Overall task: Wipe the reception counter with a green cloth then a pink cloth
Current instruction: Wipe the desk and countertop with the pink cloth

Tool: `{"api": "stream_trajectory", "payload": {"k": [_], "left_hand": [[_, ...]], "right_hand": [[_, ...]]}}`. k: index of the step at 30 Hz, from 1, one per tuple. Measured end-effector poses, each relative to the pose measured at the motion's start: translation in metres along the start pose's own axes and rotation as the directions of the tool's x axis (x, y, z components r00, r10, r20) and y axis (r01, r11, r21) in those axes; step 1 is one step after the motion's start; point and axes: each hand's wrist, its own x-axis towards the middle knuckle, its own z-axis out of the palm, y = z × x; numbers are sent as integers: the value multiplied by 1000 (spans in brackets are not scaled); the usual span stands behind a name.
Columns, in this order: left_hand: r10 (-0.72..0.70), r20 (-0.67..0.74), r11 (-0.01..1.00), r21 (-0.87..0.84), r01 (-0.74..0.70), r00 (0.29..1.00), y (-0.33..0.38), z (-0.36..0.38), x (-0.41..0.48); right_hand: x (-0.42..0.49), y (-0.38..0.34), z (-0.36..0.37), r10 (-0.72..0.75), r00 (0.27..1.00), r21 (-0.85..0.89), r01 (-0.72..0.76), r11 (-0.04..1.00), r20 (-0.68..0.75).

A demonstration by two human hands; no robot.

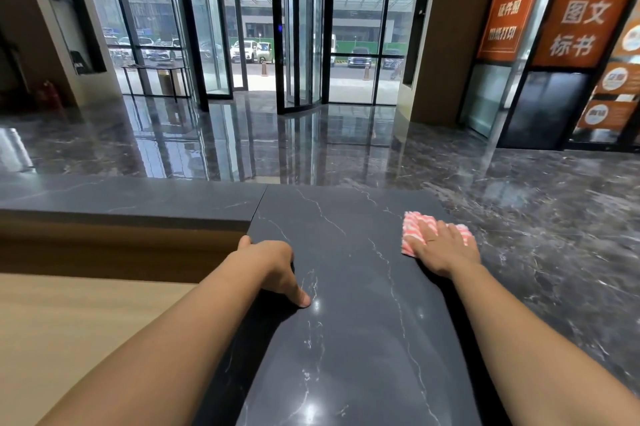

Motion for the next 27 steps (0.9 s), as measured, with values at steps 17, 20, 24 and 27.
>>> {"api": "stream_trajectory", "payload": {"k": [17,20,24,27], "left_hand": [[-26,37,998,56,24,999,15,-12,5],[-25,72,998,-50,29,997,11,-7,6],[12,91,996,-91,-4,996,1,1,5],[49,72,990,-136,-39,996,-4,7,2]], "right_hand": [[-52,-131,22,-254,967,63,253,966,24],[-52,-116,21,-279,960,73,278,958,-3],[-43,-68,17,-190,980,51,193,980,-57],[-40,-19,11,-62,996,38,64,997,-71]]}}
